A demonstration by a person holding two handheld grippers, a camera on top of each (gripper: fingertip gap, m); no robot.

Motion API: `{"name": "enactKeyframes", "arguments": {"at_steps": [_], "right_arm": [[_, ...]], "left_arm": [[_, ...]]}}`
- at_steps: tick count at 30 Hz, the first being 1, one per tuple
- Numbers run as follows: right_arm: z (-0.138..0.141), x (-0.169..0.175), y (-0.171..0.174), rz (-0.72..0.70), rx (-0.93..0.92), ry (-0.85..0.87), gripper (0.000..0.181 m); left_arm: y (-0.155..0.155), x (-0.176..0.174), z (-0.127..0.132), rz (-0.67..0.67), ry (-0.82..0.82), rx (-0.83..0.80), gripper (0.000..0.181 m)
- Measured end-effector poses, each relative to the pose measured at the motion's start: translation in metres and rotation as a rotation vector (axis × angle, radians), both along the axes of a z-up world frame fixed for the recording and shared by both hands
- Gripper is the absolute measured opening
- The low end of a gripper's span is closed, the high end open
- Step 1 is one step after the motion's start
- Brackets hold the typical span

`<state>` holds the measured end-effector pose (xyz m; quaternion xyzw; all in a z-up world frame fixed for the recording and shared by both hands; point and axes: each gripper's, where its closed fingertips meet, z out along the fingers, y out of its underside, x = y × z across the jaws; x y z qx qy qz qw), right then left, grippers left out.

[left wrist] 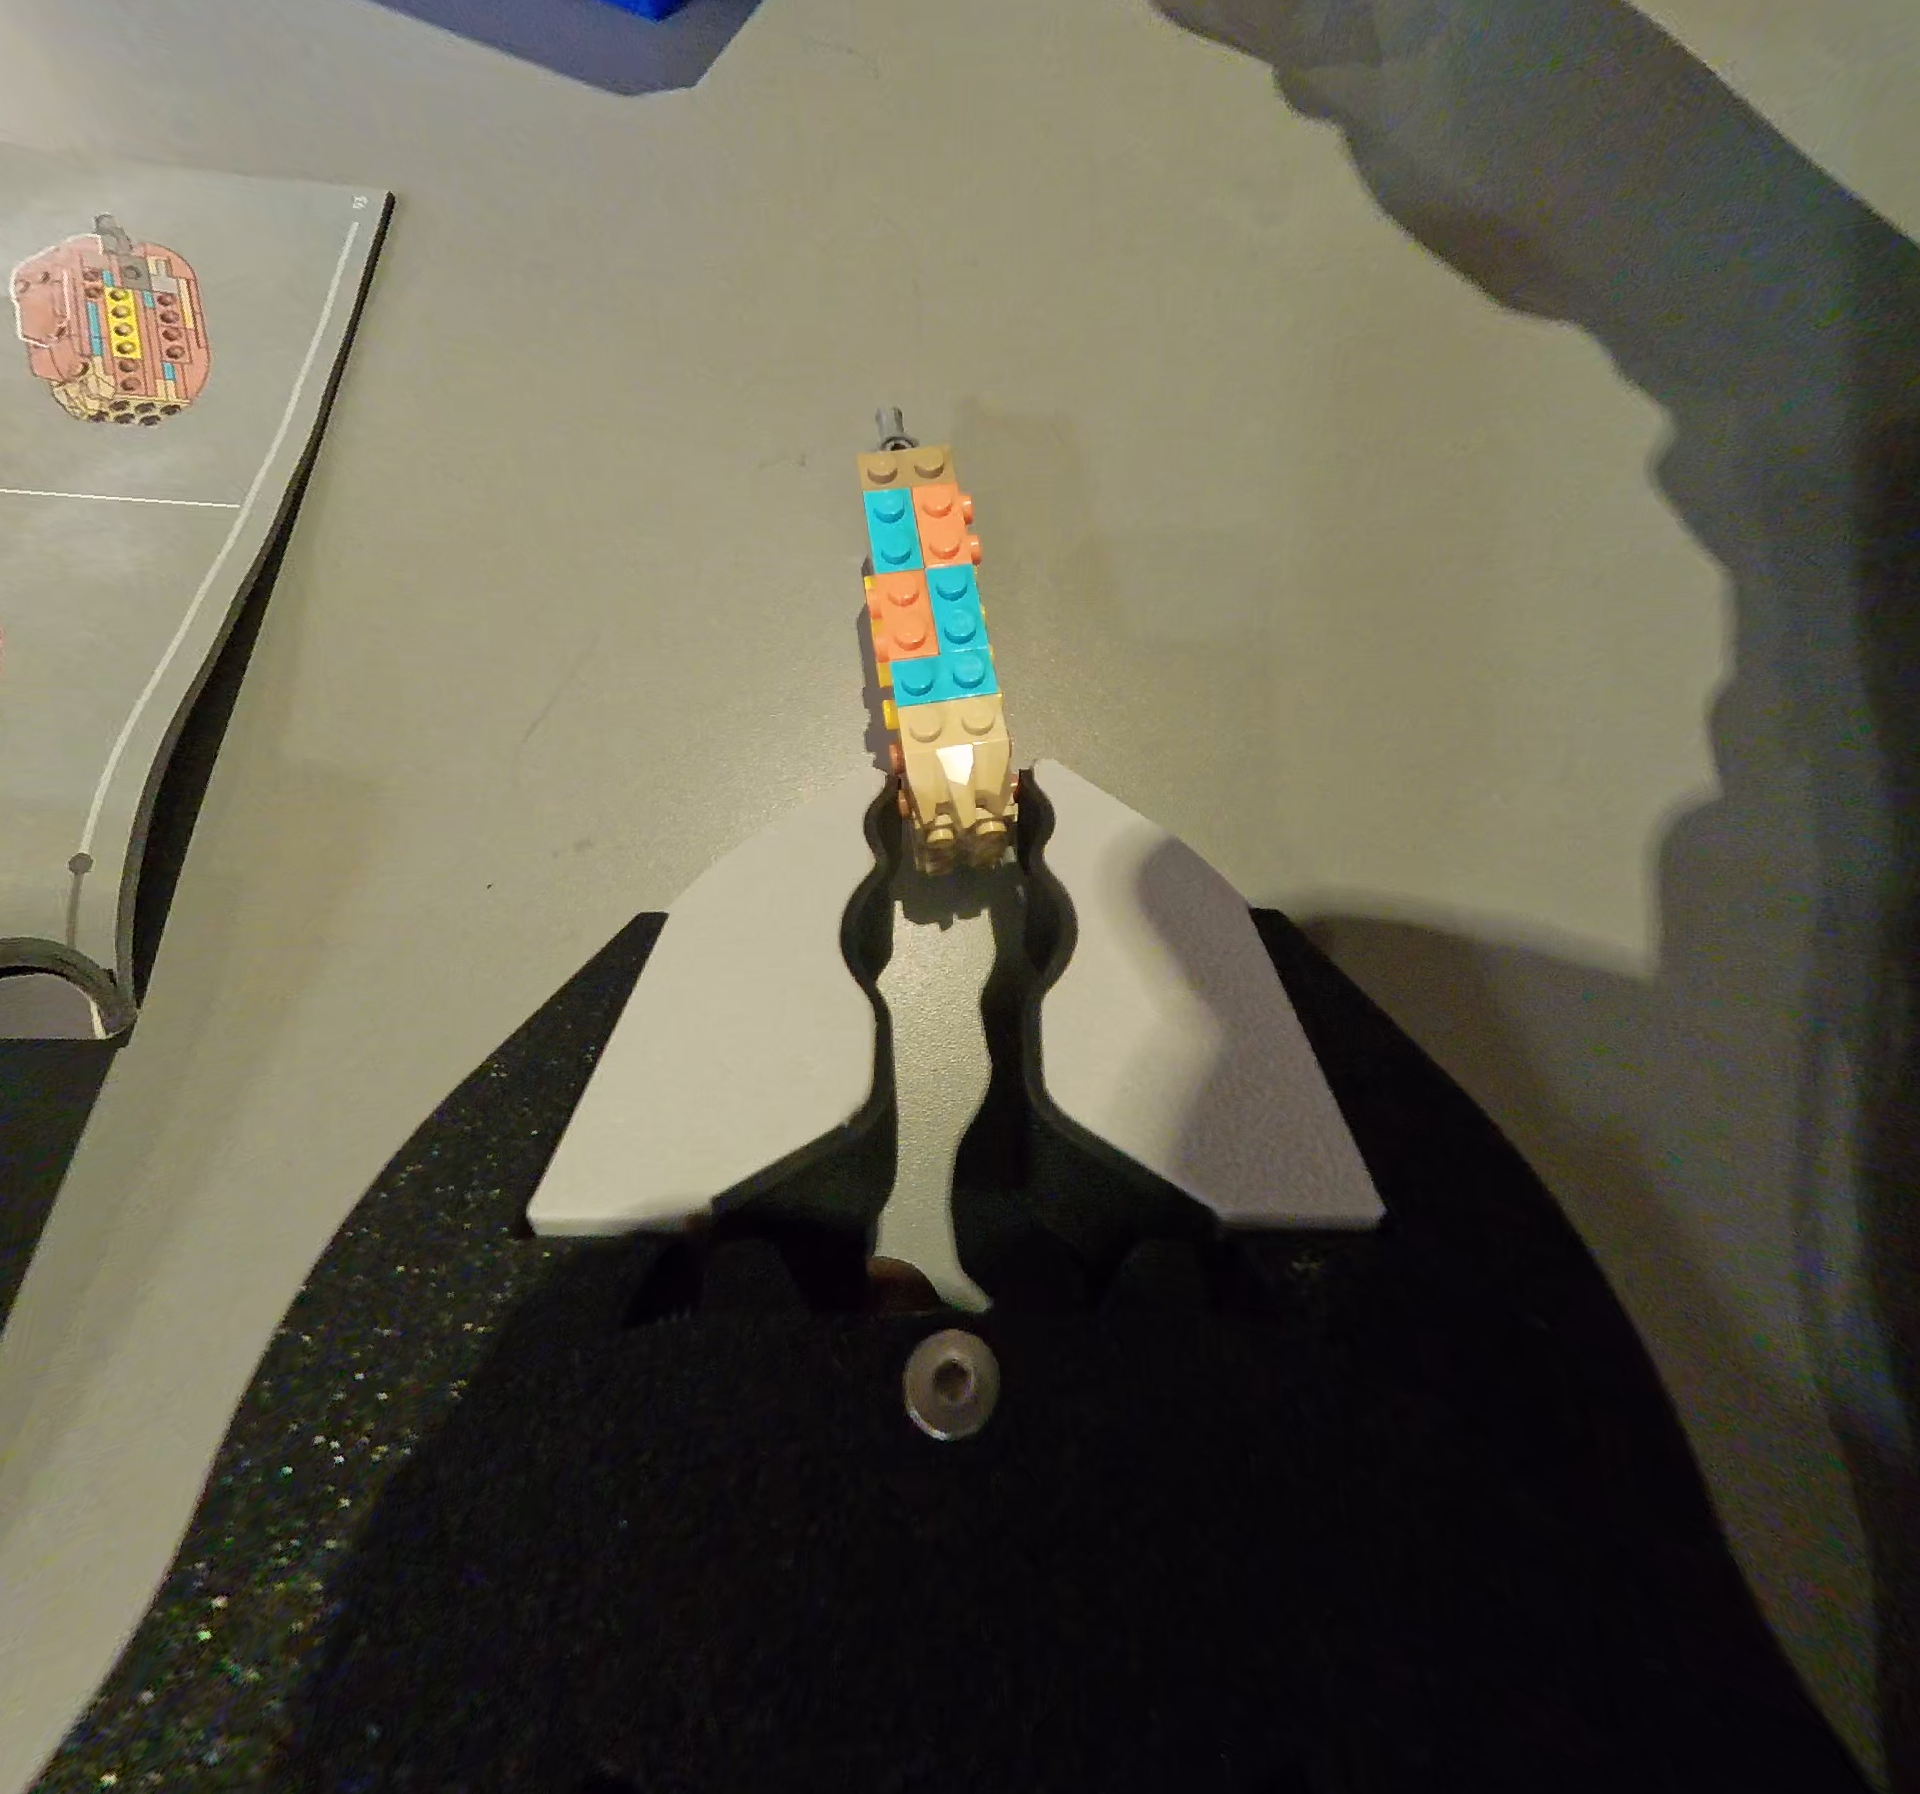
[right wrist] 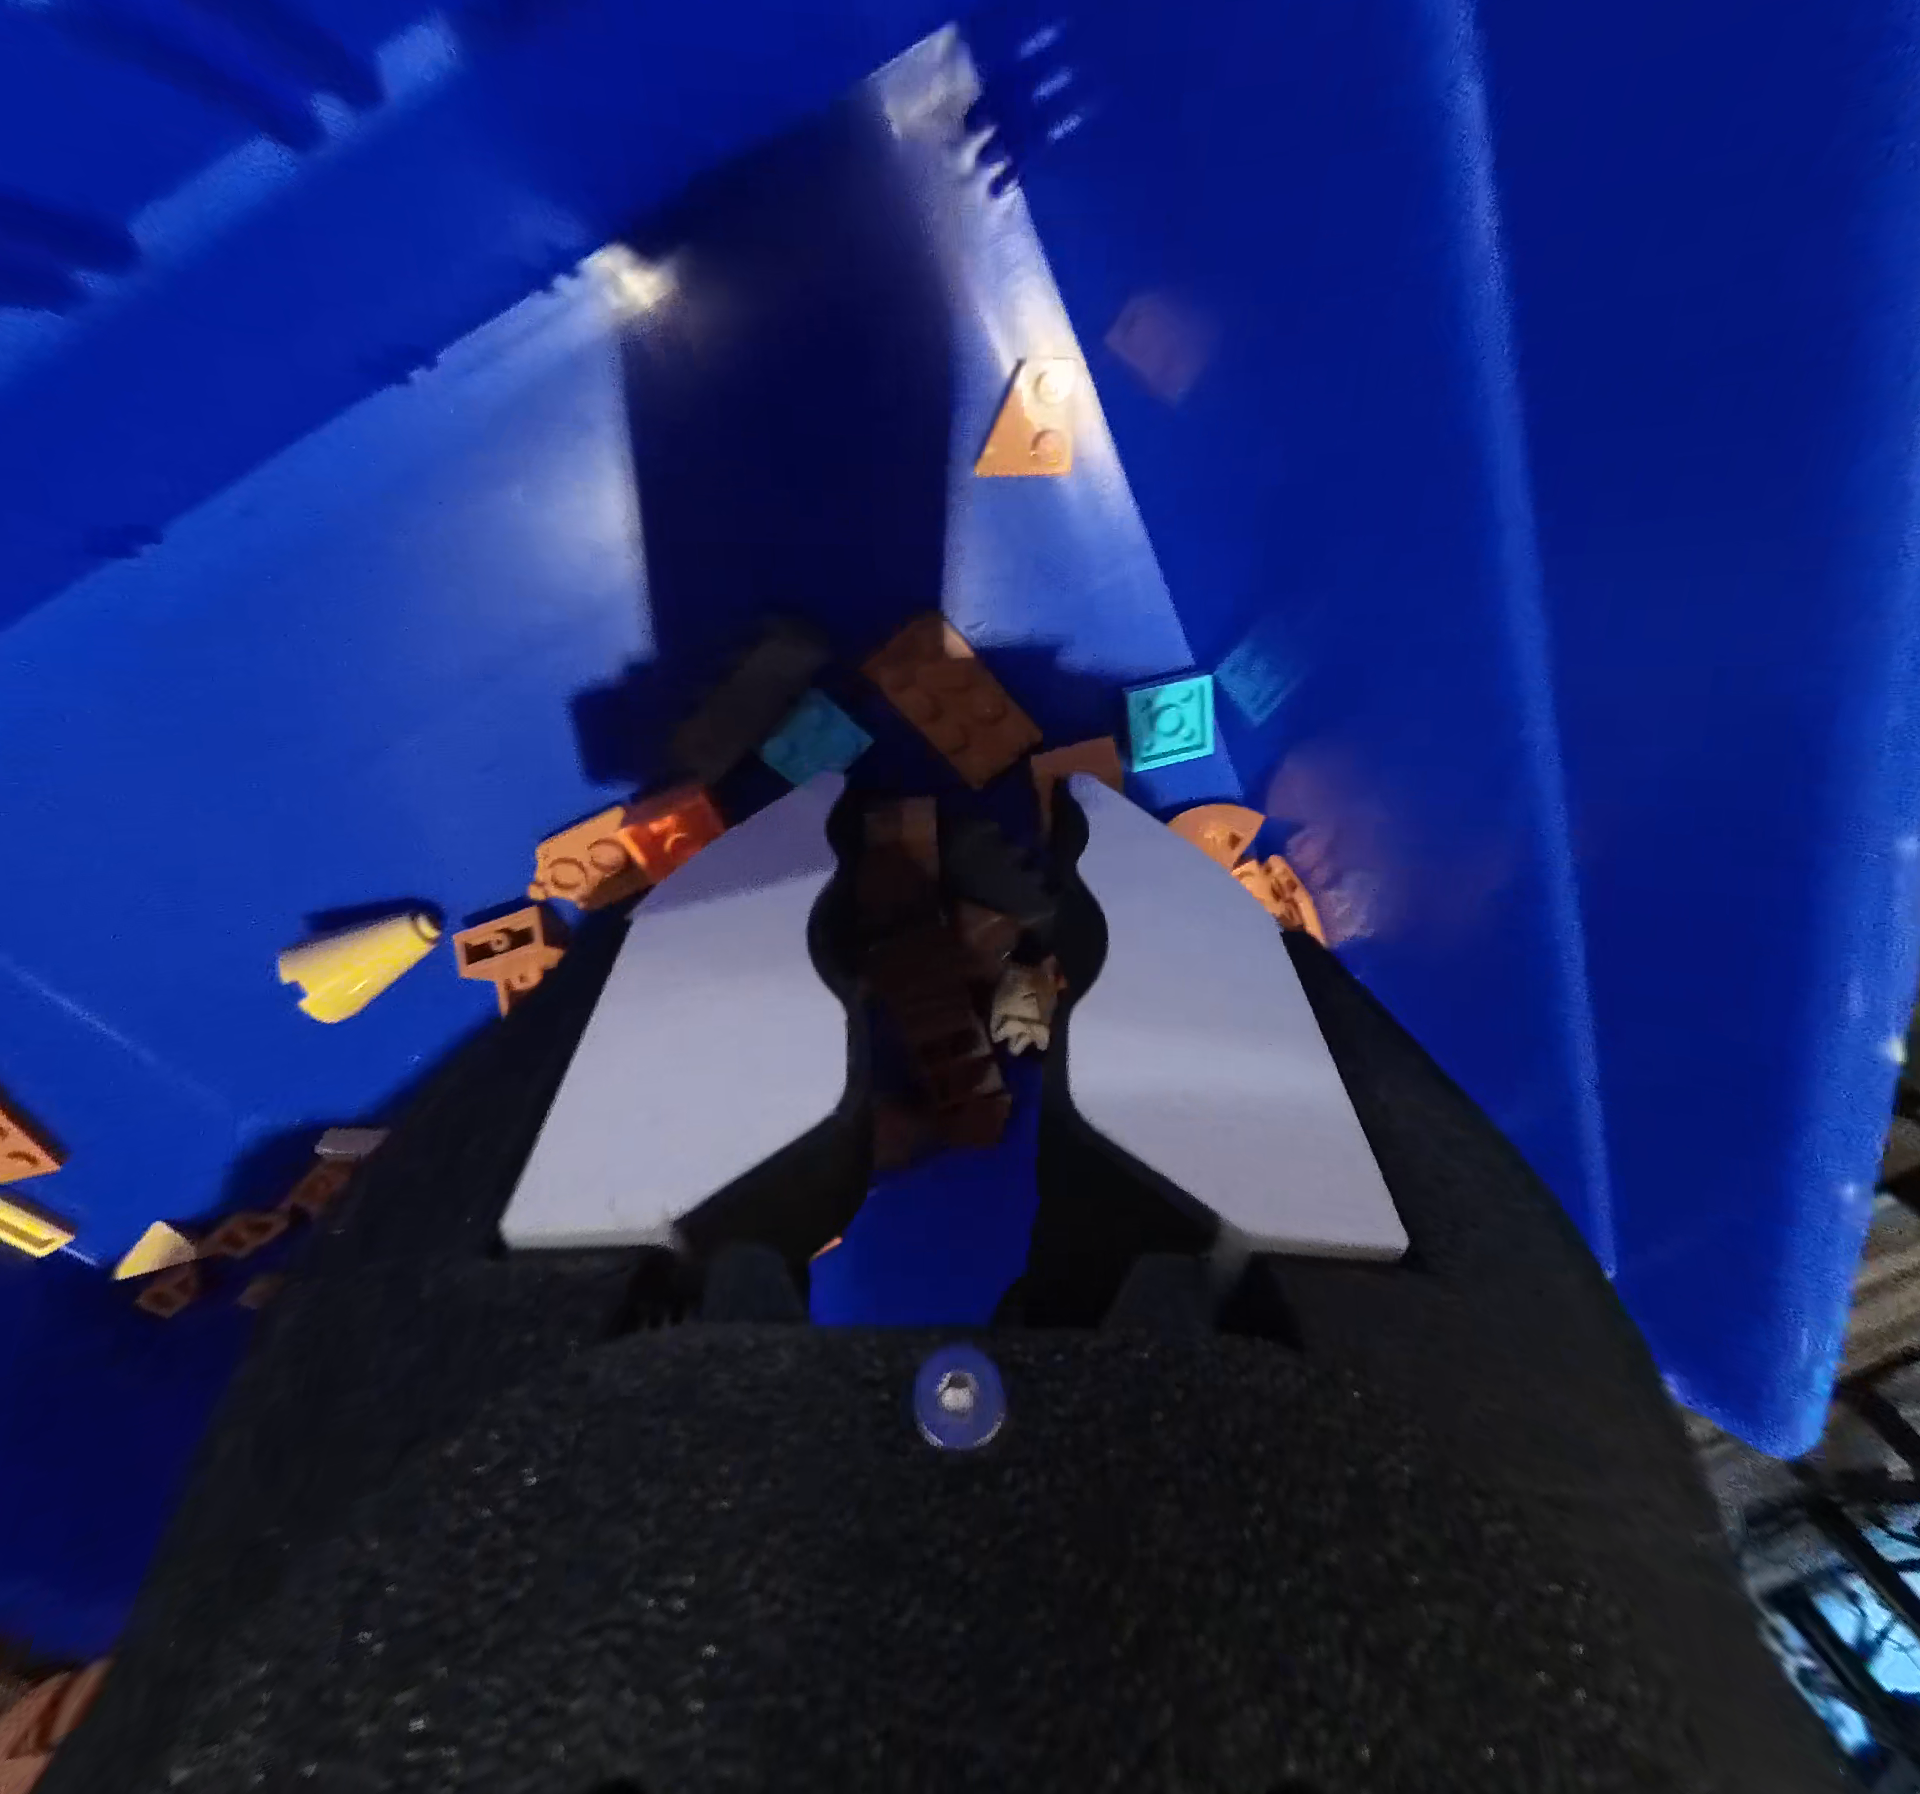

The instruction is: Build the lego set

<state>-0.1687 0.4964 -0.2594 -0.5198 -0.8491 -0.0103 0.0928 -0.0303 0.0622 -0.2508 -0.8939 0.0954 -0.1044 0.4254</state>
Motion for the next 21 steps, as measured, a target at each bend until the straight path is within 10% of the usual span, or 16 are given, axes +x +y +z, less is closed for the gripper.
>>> {"name": "enactKeyframes", "arguments": {"at_steps": [21], "right_arm": [[-0.006, -0.013, -0.007, 0.225, -0.147, -0.055, 0.033]], "left_arm": [[0.0, 0.0, 0.0, 0.0, -0.015, -0.002, 0.021]]}}
